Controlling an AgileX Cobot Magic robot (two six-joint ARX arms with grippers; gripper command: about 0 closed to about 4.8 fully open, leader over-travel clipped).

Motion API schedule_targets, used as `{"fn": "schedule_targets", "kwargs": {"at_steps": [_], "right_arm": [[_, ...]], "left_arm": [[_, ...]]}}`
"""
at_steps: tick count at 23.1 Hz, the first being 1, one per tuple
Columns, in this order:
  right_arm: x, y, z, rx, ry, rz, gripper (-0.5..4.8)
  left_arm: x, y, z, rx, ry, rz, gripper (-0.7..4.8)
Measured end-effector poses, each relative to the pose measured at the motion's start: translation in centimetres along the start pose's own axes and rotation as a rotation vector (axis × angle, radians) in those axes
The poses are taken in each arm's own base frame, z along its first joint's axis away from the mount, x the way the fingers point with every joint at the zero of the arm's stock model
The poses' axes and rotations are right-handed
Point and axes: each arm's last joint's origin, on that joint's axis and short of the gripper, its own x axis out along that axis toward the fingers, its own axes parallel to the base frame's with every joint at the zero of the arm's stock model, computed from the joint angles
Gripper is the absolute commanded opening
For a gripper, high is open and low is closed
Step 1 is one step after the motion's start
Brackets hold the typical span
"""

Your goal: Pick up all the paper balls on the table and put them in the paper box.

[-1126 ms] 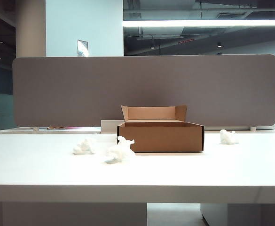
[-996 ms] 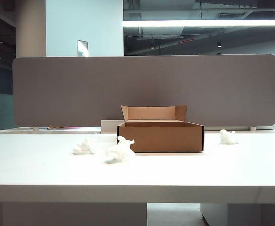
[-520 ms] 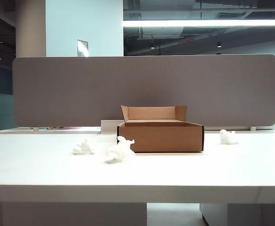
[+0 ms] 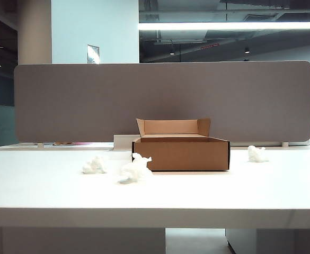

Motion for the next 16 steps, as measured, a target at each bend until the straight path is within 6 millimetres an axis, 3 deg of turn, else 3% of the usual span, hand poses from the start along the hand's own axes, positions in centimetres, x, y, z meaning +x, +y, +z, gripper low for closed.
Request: {"fn": "schedule_targets", "kwargs": {"at_steps": [4,9,16], "right_arm": [[0.0,0.1,0.0,0.007,0.003,0.024,-0.06],[0.0,0.1,0.1,0.028,0.001,0.028,-0.06],[-0.7,0.4,2.1,0.057,-0.06,0.065,-0.06]], "left_arm": [[0.0,-0.3,0.1,-0.046,0.004,-0.102,-0.06],[-0.8,-1.0,2.5,-0.032,-0.073,-0.209,-0.06],[-1.9,-1.4,4.9,-0.019,-0.151,-0.233,-0.06]]}}
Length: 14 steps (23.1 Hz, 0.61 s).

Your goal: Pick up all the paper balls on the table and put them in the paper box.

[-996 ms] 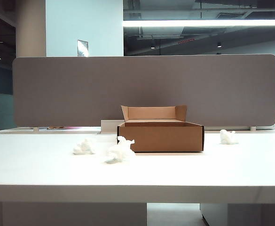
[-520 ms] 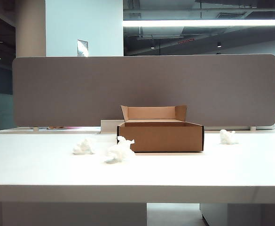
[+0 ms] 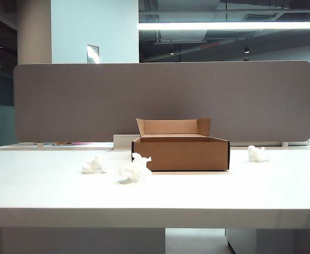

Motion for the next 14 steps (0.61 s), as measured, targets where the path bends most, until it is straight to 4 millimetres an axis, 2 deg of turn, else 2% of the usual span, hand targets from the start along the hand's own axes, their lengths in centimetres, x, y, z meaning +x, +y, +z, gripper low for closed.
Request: {"fn": "schedule_targets", "kwargs": {"at_steps": [9,14], "right_arm": [[-0.9,0.6,2.6,0.018,-0.069,0.039,-0.06],[-1.4,0.9,3.9,0.015,-0.101,0.052,-0.06]], "left_arm": [[0.7,-0.6,2.9,-0.005,0.042,-0.058,-0.05],[3.6,-0.4,4.9,0.016,0.136,-0.112,-0.06]]}}
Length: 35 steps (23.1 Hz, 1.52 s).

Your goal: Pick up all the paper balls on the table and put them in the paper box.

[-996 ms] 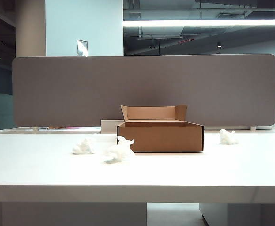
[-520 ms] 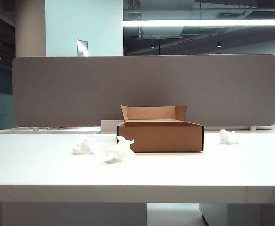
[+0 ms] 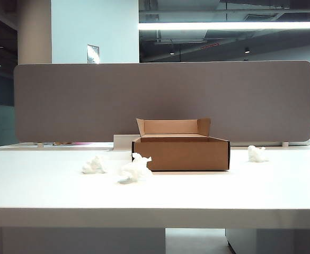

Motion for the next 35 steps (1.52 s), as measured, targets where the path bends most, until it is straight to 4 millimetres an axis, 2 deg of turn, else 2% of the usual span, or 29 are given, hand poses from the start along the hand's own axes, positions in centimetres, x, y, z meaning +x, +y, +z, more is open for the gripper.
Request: {"fn": "schedule_targets", "kwargs": {"at_steps": [14,17,20,23,24,25,33,35], "right_arm": [[-0.1,0.0,-0.1,0.003,0.034,0.015,-0.06],[-0.1,0.1,-0.3,0.004,0.051,0.025,-0.06],[-0.1,0.1,-0.3,0.005,0.053,0.04,-0.06],[-0.1,0.2,-0.3,0.006,0.059,0.064,-0.06],[-0.1,0.2,-0.3,0.006,0.059,0.065,-0.06],[0.0,0.2,-0.3,0.007,0.065,0.064,-0.06],[1.4,0.3,0.9,0.019,0.165,0.043,-0.06],[2.1,0.3,1.3,0.022,0.197,0.036,-0.06]], "left_arm": [[6.6,2.1,3.1,-0.006,0.167,-0.031,-0.05],[8.9,2.8,3.6,-0.021,0.207,-0.032,-0.05],[10.6,2.7,3.5,-0.026,0.239,-0.057,-0.05],[14.0,2.1,2.6,0.034,0.307,-0.124,0.09],[14.6,1.9,2.2,0.044,0.325,-0.141,0.62],[15.7,1.7,1.7,0.046,0.356,-0.158,0.83],[19.5,2.0,0.9,0.04,0.416,-0.161,0.95],[20.3,2.2,0.9,0.04,0.419,-0.157,1.27]]}}
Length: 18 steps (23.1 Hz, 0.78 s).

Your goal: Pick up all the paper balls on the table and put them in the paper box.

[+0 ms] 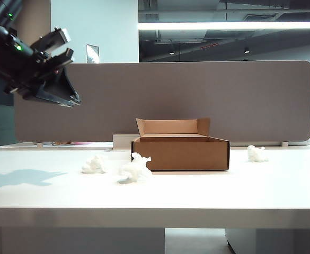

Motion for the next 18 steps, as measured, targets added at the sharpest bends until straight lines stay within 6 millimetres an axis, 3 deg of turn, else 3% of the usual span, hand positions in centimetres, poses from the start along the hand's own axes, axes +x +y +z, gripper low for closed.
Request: {"fn": "schedule_targets", "kwargs": {"at_steps": [5,10,14,18], "right_arm": [[1.6,0.1,1.2,0.007,0.047,0.014,-0.06],[4.1,0.3,3.2,-0.004,0.13,0.044,-0.06],[6.7,1.6,4.9,-0.068,0.196,0.107,-0.06],[9.1,2.8,5.7,-0.088,0.242,0.159,-0.06]], "left_arm": [[1.6,0.7,-0.3,-0.013,0.033,0.023,2.2],[3.6,1.7,-0.4,-0.026,0.066,0.049,2.24],[5.7,2.1,-0.3,-0.032,0.098,0.039,3.72],[7.7,2.2,-1.3,-0.043,0.154,0.027,3.82]]}}
